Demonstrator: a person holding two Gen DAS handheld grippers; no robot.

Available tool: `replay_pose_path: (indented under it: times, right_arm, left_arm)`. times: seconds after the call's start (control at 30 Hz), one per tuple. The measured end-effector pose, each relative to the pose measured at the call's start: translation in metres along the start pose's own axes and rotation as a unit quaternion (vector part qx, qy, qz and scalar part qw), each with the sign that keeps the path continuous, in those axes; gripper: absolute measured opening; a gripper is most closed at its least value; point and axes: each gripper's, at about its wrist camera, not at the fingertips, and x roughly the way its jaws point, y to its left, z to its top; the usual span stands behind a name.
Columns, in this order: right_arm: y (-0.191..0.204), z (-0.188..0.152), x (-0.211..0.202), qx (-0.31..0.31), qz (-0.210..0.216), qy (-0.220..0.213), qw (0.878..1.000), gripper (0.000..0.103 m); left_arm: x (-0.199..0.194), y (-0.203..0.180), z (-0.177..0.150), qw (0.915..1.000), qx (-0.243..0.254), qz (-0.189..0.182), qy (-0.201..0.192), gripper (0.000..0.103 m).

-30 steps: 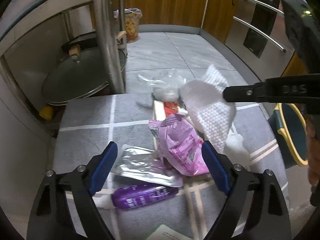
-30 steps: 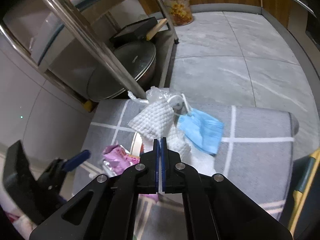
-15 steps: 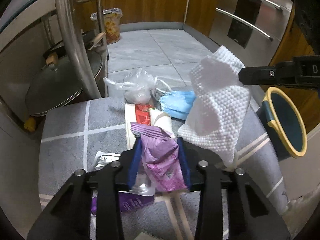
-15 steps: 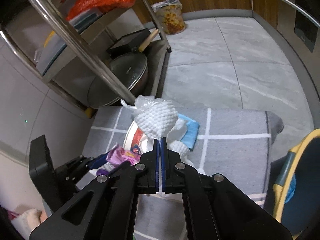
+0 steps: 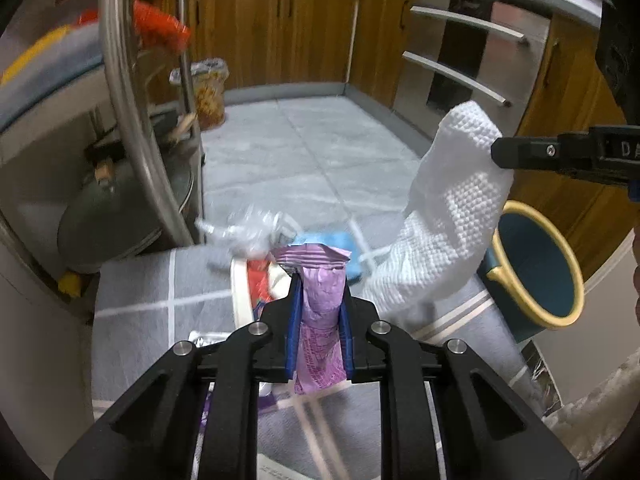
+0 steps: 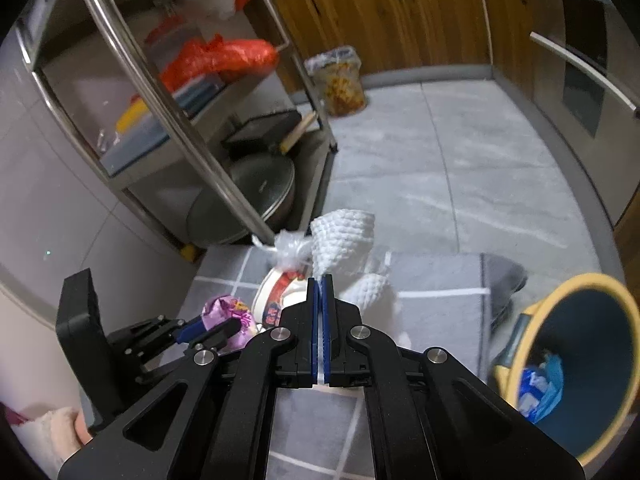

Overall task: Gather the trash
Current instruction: 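Grasp the pink snack wrapper with the left tool and lift it, then carry the tissue and wrapper over the bin and open both tools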

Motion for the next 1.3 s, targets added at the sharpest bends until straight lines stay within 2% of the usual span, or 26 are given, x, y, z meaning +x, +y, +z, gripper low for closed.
replay_pose_path:
  times: [0.17,0.43,0.77,1.03,1.3]
  right_arm:
    - [-0.008,0.001,-0.034,-0.005,-0.013,-0.037,0.999,0.003]
    - [-0.037,-0.001,-0.069,0.012,-0.043,-0.068,0.997,0.003]
    - [-0.099,-0.009,-0.118,0.048,-0.116,-0.104,0.987,0.003]
    - [-0.148,-0.024,-0.147,0.086,-0.170,-0.121,0.974,0.003]
    - [-0.199,-0.038,-0.137,0.145,-0.203,-0.077,0.965,0.003]
  left_arm:
    - [-0.011,-0.017,0.013,0.9994,0.009,-0.022,-0.026,0.016]
    - [-0.004,-0.051,0.024,0.9977,0.035,-0.046,-0.036,0.016]
    - [0.008,-0.122,0.034,0.9900,0.087,-0.102,-0.043,0.016]
    - [0.012,-0.189,0.035,0.9747,0.147,-0.161,-0.050,0.016]
    - [0.034,-0.250,0.025,0.9576,0.194,-0.209,-0.041,0.016]
